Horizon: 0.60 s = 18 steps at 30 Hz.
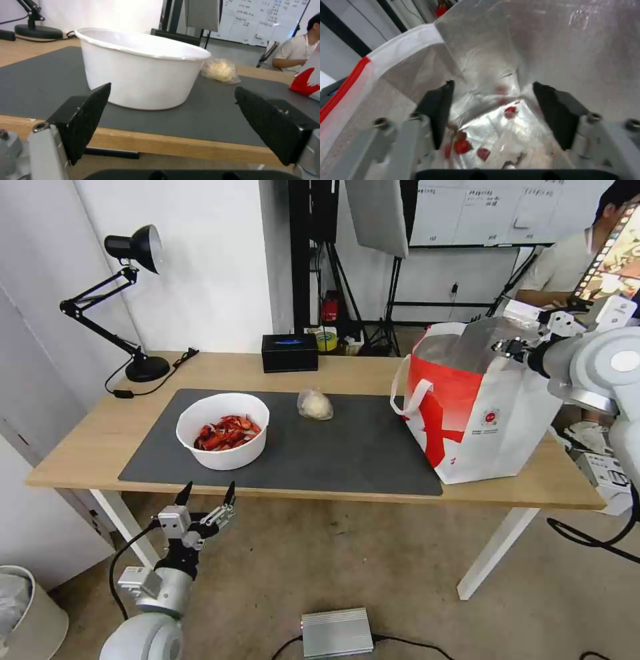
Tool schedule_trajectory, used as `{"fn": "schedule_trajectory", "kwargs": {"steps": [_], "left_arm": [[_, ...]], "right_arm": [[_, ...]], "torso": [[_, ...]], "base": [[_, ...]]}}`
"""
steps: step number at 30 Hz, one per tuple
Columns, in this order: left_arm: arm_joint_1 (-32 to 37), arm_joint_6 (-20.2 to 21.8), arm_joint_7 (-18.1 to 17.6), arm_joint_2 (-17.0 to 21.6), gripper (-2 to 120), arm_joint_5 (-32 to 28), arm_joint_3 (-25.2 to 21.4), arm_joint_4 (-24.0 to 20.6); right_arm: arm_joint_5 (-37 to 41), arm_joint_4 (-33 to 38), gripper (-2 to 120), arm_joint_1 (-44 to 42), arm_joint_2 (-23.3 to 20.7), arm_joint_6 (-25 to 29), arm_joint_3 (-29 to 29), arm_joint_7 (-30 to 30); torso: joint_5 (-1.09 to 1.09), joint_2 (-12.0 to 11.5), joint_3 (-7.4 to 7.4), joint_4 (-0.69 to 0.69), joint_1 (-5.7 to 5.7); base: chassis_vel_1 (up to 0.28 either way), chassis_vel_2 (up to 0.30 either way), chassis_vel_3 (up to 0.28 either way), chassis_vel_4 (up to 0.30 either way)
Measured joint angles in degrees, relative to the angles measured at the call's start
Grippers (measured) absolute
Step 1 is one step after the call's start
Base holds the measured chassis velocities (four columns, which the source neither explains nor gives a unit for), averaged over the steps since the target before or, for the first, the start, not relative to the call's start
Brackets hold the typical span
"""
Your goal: Pick up the trash from the table and place it into the takeout bag.
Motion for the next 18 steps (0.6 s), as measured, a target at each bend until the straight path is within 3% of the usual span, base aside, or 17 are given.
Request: {"fn": "schedule_trajectory", "kwargs": {"steps": [5,8,9,12,13,16,18], "left_arm": [[0.1,-0.1,0.0,-0.2,100,0.1,0.0,0.0],[0.3,-0.1,0.0,-0.1,100,0.1,-0.1,-0.1],[0.3,-0.1,0.0,-0.1,100,0.1,-0.1,-0.1],[0.4,-0.1,0.0,-0.1,100,0.1,-0.2,-0.3],[0.4,-0.1,0.0,-0.1,100,0.1,-0.2,-0.3],[0.6,-0.2,0.0,-0.2,100,0.1,-0.4,-0.4],[0.7,-0.2,0.0,-0.2,100,0.1,-0.4,-0.4]], "right_arm": [[-0.6,0.5,83,-0.5,0.3,0.4,0.8,-0.2],[-9.1,1.9,97,-2.3,-0.2,5.0,1.1,-8.5],[-9.1,1.9,97,-2.3,-0.2,5.0,1.1,-8.5],[-18.6,3.6,100,-5.9,-0.6,12.4,1.7,-18.2],[-18.6,3.6,100,-5.9,-0.6,12.4,1.7,-18.2],[-26.6,5.7,100,-10.8,-0.8,20.5,3.4,-26.8],[-28.5,6.2,100,-12.1,-0.9,22.5,3.8,-28.8]], "torso": [[0.00,0.0,0.00,0.00,0.00],[-0.01,0.0,0.00,0.00,0.00],[-0.01,0.0,0.00,0.00,0.00],[0.00,0.0,0.00,0.00,0.00],[0.00,0.0,0.00,0.00,0.00],[0.00,0.0,0.00,0.00,0.00],[0.00,0.0,0.00,0.00,0.00]], "base": [[0.000,0.000,0.000,0.000],[0.000,0.000,0.000,0.000],[0.000,0.000,0.000,0.000],[0.000,0.000,0.000,0.000],[0.000,0.000,0.000,0.000],[0.000,0.000,0.000,0.000],[0.000,0.000,0.000,0.000]]}}
